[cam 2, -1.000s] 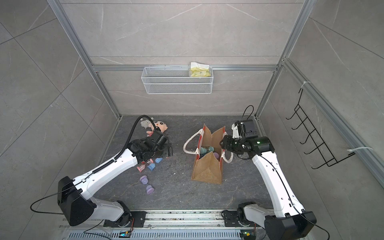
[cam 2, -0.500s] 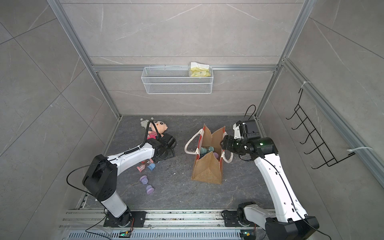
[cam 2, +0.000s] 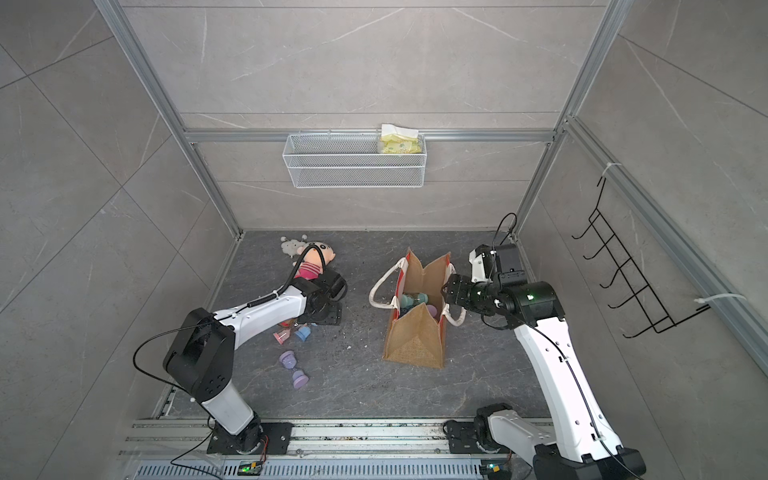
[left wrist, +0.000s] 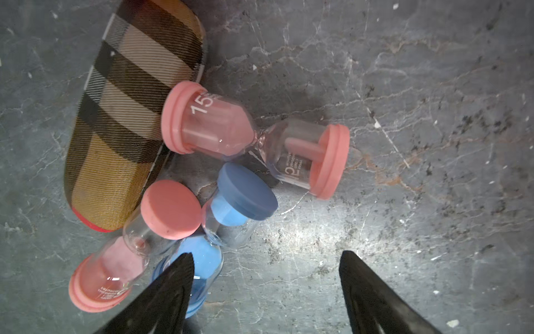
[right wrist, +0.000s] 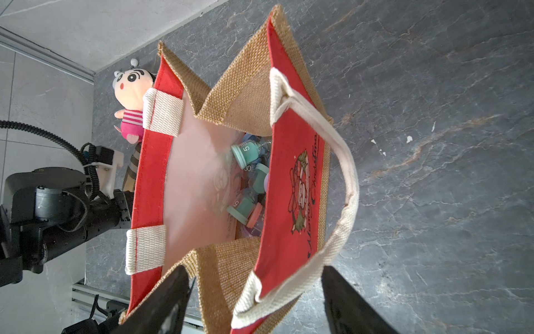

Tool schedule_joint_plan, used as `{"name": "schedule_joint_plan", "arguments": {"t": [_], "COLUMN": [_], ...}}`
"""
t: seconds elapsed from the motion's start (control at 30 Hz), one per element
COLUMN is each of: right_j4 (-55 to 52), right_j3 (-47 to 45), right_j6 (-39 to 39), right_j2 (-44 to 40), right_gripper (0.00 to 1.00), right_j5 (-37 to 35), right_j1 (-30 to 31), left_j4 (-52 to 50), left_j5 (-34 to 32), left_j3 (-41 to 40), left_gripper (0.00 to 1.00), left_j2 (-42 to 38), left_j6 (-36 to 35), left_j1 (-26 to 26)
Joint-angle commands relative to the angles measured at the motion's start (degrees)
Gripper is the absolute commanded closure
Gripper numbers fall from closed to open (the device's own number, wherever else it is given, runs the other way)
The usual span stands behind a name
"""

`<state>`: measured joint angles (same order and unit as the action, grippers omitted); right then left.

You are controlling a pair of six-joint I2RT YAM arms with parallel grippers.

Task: Put the hourglass into the canvas bag
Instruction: Pick up the hourglass from the center of the board.

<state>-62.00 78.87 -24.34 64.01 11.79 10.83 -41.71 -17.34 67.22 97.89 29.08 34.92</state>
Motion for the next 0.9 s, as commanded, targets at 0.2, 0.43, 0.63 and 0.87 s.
{"name": "schedule_joint_plan", "arguments": {"t": [0.2,0.43,0.63,0.87], "right_j4": [-1.37,-0.89,-0.84,-0.49], "right_j3": [0.41,0.74,0.76,0.66], "right_j6": [0.71,0.44,0.66,0.61], "right_j2": [0.15,0.85,1.46,1.99], "right_gripper": [0.24,0.24,0.23,0.22], "right_j5": [-0.09,0.32,0.25,0.25], "right_j1": [0.52,0.3,0.32,0.31], "left_j4": [2.26,4.24,5.48,6.03], "left_j5": [2.5,5.77,8.33,10.44], "left_j3": [-0.58,-0.43,-0.91,-1.1], "left_gripper": [0.22,0.29,0.38,0.47], "left_j2": [3.6,5.99,7.22,8.9], "left_j6": [-10.22,-12.72,-13.26,-12.91], "left_j1": [-3.36,-4.98,-5.43,-5.47]}}
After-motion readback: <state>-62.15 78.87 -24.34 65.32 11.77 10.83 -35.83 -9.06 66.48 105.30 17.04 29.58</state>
